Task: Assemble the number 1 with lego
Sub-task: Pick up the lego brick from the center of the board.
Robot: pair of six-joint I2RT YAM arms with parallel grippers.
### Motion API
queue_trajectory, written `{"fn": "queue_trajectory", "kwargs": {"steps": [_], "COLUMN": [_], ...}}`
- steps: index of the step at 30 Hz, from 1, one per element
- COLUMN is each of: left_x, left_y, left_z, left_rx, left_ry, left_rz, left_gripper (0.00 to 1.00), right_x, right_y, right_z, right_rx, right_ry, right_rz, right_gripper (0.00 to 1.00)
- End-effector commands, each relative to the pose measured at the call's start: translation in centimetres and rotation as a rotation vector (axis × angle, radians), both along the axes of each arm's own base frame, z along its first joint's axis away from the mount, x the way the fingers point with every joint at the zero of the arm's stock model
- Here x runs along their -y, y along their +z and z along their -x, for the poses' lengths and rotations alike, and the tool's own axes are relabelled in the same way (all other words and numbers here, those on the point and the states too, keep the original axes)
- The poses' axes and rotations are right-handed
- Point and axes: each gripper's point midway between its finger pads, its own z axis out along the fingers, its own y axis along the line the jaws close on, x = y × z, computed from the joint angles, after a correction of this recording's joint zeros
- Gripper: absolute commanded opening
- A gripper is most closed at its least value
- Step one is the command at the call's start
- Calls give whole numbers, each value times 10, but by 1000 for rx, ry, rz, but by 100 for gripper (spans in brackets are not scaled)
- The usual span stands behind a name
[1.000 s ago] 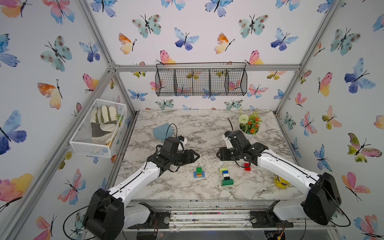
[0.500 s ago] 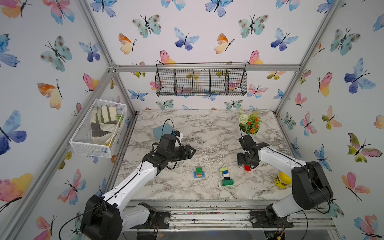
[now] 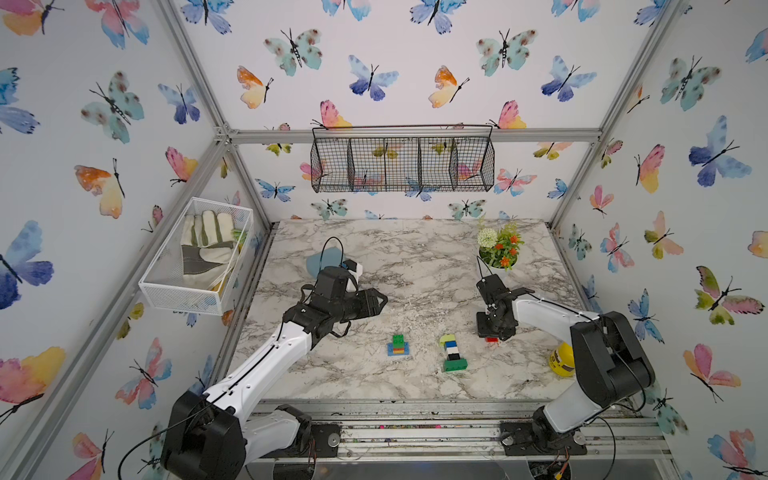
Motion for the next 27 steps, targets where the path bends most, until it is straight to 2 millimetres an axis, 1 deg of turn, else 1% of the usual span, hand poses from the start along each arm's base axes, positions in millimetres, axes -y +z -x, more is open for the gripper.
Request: {"fn": "queue_trajectory", "kwargs": {"steps": [1, 4, 7, 9, 11, 13, 16, 17, 18, 21, 23, 24, 26, 27], "left_x": [-2, -3, -6, -7, -8, -6, 0, 2, 6, 14, 19, 23, 32, 39], "left_y": [15, 16, 19, 23, 29, 43, 74, 85, 96, 118, 129, 133, 142, 146], "left_z": [-3, -3, -4, -4, -5, -6, -8, -9, -8, -6, -5, -3, -2, 0], "left_rx": [41, 44, 54, 67, 88, 129, 217, 247, 283, 343, 408, 448, 524, 552], "left_ry": [-3, -4, 3, 3, 3, -6, -20, -31, -54, -87, -96, -96, -83, -86], "left_rz": [6, 6, 9, 14, 25, 53, 118, 146, 170, 213, 216, 206, 189, 190], "left_gripper": [62, 62, 62, 62, 62, 62, 64, 66, 67, 68, 68, 69, 75, 76], "right_x": [-1, 0, -1, -4, -12, -28, -67, -79, -88, -106, -117, -121, -129, -135], "right_y": [-10, -12, -8, -1, 15, 40, 100, 123, 145, 201, 229, 241, 257, 265], "right_z": [8, 11, 10, 7, 0, -12, -31, -36, -42, -56, -63, -67, -73, -75], "right_rx": [-39, -46, -36, -18, 23, 88, 234, 296, 357, 496, 534, 537, 531, 533], "right_ry": [-13, -18, -19, -18, -9, 25, 133, 168, 181, 170, 120, 69, -42, -86], "right_rz": [-21, -22, -29, -45, -91, -179, -394, -471, -528, -688, -808, -867, -980, -1033], "right_gripper": [44, 39, 32, 26, 23, 22, 22, 22, 22, 21, 16, 15, 14, 13]}}
